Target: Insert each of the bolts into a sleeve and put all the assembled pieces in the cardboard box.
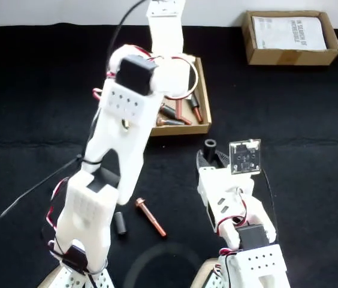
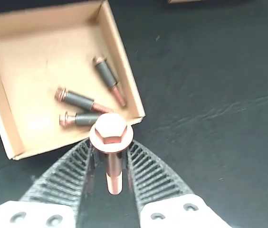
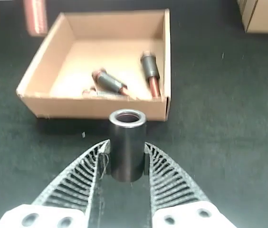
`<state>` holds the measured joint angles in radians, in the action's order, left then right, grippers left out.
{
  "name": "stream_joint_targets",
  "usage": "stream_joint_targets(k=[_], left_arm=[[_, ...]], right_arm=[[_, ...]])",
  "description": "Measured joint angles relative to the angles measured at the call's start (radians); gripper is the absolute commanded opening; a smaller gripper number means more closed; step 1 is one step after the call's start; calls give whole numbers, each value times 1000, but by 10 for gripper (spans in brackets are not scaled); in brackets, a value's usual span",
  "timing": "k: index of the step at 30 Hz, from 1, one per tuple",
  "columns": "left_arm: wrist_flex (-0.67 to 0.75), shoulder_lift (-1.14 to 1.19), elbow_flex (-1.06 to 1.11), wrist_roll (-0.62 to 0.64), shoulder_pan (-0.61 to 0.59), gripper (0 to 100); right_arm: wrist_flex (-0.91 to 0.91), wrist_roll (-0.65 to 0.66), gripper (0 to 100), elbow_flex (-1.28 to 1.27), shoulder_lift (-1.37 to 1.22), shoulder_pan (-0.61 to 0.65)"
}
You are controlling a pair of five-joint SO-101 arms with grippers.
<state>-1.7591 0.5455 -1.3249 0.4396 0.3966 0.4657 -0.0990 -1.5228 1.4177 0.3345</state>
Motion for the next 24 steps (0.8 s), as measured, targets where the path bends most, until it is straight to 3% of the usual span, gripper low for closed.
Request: stream_joint_targets(k=[8,14,21,24], left_arm=[[-3,-132,0,-52,71,8],[-8,-304,60,-172,163,8],[0,-669,514,-201,183,8],[89,-787,724,-201,169,8]], right_arm=[[-49,0,7,-5,0,68],[-54,0,7,-5,0,103],[-55,0,7,-5,0,104],[-55,0,7,-5,0,104]])
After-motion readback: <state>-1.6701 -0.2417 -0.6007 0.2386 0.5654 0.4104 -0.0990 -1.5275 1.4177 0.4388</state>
